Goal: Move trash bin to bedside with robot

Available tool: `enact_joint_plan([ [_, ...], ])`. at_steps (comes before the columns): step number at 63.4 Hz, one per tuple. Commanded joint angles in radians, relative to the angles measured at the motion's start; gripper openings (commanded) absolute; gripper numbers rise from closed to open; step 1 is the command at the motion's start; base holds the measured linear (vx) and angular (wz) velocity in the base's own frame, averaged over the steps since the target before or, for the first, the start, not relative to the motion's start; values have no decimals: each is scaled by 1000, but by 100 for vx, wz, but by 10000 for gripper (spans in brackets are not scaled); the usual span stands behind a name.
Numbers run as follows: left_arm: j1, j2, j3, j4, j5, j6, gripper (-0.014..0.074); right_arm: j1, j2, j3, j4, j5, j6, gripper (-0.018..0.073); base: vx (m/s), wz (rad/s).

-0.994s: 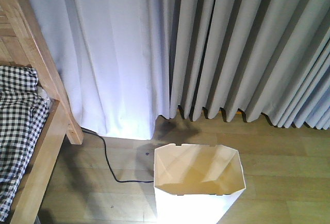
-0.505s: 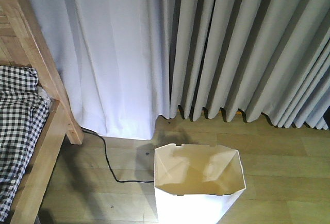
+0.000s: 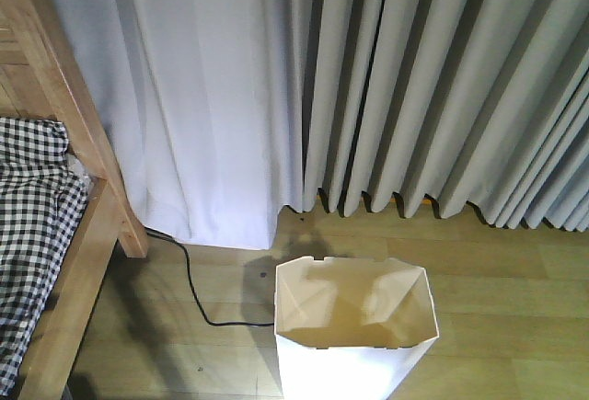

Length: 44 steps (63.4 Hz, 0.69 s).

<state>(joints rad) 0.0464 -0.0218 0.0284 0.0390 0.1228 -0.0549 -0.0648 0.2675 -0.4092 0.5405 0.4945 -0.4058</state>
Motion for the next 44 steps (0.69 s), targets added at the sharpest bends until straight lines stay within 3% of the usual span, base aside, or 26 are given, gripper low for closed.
enact_joint_plan([
  [1,0,-4,-21,-5,-72,-4,-6,0,11,-27,16,-64,-1,53,0,0],
  [4,0,-4,-21,-5,-72,-4,-6,0,11,-27,17,-64,-1,-16,0,0],
  [35,0,-4,-21,-5,-72,-4,-6,0,11,-27,15,-67,-2,-9,0,0],
  [40,0,-4,-21,-5,-72,-4,-6,0,11,-15,-15,-101,-19,-9,0,0],
  [44,0,-4,-21,-5,-72,-4,-6,0,11,22,-100,-164,4,-9,0,0],
])
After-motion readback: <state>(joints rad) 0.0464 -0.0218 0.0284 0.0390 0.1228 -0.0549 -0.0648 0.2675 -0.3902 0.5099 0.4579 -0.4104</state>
